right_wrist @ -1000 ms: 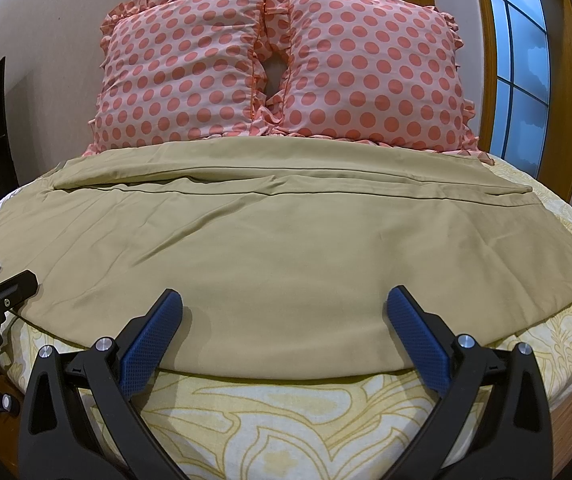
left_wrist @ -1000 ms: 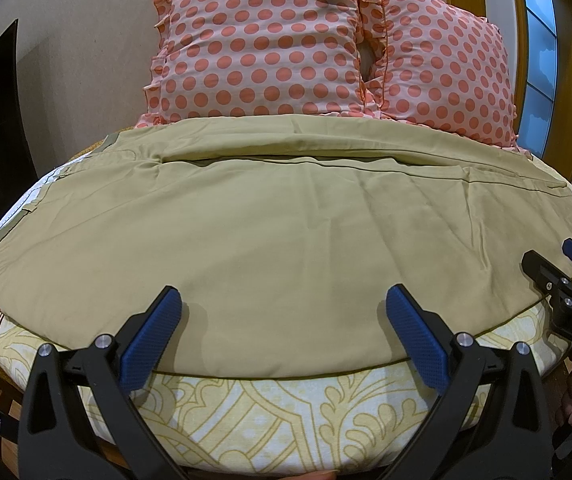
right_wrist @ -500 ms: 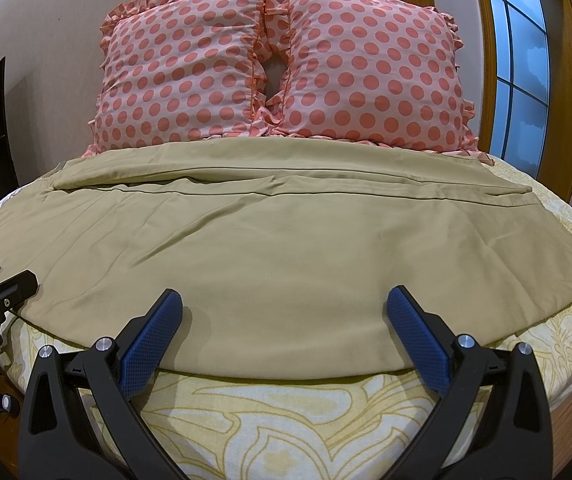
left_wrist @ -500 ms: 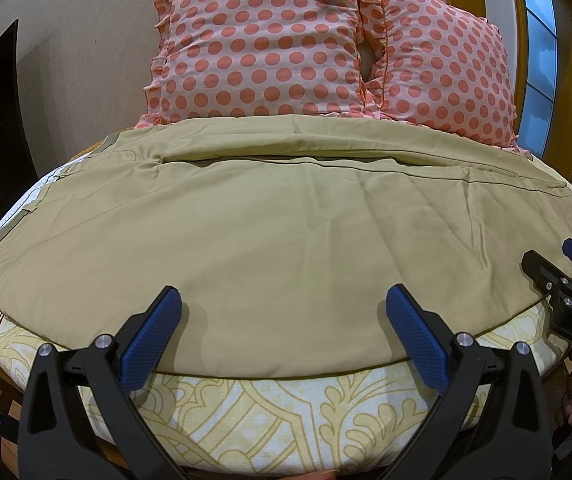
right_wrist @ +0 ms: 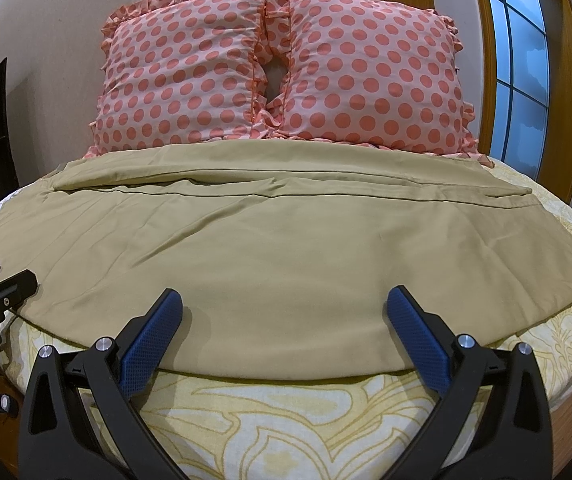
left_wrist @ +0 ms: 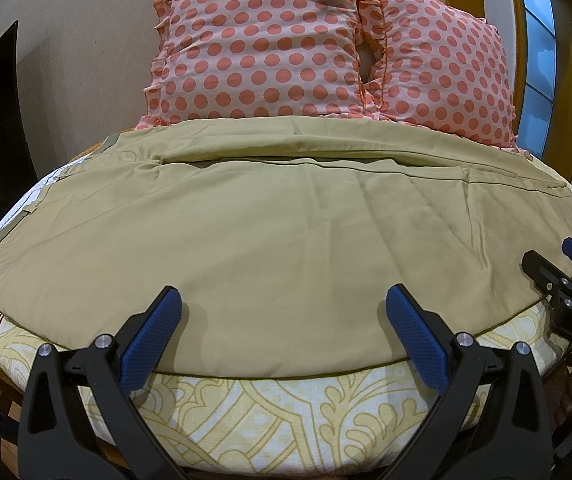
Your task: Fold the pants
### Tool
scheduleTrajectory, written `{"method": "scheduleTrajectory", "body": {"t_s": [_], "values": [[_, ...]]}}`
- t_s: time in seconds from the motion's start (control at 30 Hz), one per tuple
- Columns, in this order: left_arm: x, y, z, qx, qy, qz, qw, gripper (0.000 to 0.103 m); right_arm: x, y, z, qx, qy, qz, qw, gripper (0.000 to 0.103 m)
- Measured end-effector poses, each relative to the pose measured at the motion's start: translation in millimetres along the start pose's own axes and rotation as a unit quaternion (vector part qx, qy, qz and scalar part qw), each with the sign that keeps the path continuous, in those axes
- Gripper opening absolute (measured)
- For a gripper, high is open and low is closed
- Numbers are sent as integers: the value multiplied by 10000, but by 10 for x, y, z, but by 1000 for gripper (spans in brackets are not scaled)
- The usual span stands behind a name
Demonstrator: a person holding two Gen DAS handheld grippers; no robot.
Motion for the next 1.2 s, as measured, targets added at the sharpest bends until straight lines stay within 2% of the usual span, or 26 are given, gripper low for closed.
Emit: {"method": "scheduleTrajectory", "body": {"t_s": [0.07, 0.17, 0.23, 0.33, 0.4, 0.43, 0.47, 0.5, 0.57, 0.63, 0.7, 0.77, 0.83, 0.87, 0.9, 0.93, 1.0, 1.07, 1.13, 1.2], "values": [[-5, 14, 17, -53, 50, -63, 10000, 101, 96, 55, 102, -288, 39, 98, 9995, 102], [-50, 20, 74, -194, 15, -102, 9998, 101, 488, -10, 555, -9, 247, -325, 9992, 102], [-99, 34, 132, -220, -119, -92, 9996, 101, 892, 92, 916, 33, 646, -666, 9957, 102], [-148, 54, 218, -233, -304, -112, 9992, 101, 1541, 518, 1370, -324, 1540, -1062, 9818, 102], [-162, 68, 274, -231, -404, -195, 9987, 101, 1966, 940, 1569, -725, 2200, -1196, 9654, 102], [-162, 68, 298, -224, -431, -235, 9985, 101, 2199, 1214, 1650, -990, 2573, -1284, 9526, 102], [-164, 81, 335, -213, -444, -280, 9984, 101, 2384, 1428, 1689, -1162, 2877, -1382, 9405, 95], [-168, 93, 372, -198, -437, -298, 9984, 101, 2591, 1684, 1745, -1317, 3220, -1514, 9252, 81], [-169, 85, 409, -135, -390, -309, 9987, 101, 2829, 1956, 1763, -1393, 3601, -1671, 9072, 72], [-178, 96, 480, -51, -323, -303, 9990, 101, 3096, 2266, 1772, -1539, 3888, -2028, 8854, 72], [-175, 100, 532, 11, -270, -328, 9991, 101, 3220, 2382, 1846, -1348, 3856, -2423, 8800, 72], [-158, 89, 546, 66, -229, -349, 9991, 101, 3296, 2551, 1866, -1406, 3820, -2590, 8759, 73], [-131, 133, 576, 62, -181, -388, 9991, 101, 3300, 2687, 1881, -1595, 3287, -2993, 8814, 73], [-114, 157, 578, 38, -163, -409, 9990, 101, 3255, 2764, 1894, -1648, 2840, -3190, 8891, 71], [-99, 196, 586, -6, -147, -436, 9989, 101, 3224, 2802, 1898, -1552, 2619, -3163, 8985, 64], [-92, 213, 579, -25, -149, -448, 9989, 101, 3212, 2827, 1889, -1432, 2627, -2919, 9085, 54], [-96, 238, 571, -51, -199, -468, 9987, 101, 3247, 2834, 1877, -1386, 2571, -2770, 9154, 26], [-115, 232, 548, -71, -273, -493, 9984, 101, 3361, 2797, 1820, -1269, 2774, -2468, 9198, 9], [-146, 202, 516, -65, -350, -503, 9981, 101, 3504, 2694, 1758, -884, 3298, -1932, 9198, 5], [-197, 164, 504, -34, -426, -466, 9980, 101, 3567, 2447, 1762, -310, 3604, -1375, 9221, 5]]}}
Point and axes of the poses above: each gripper's, at about its wrist camera, not at the fingertips, and y roughly the way its jaws point, x to its right, z to its top, the point moved 5 cm from there along y, roughly the way its jaws point, and after that the axes turned 3 degrees about z, right-handed, at the moved point
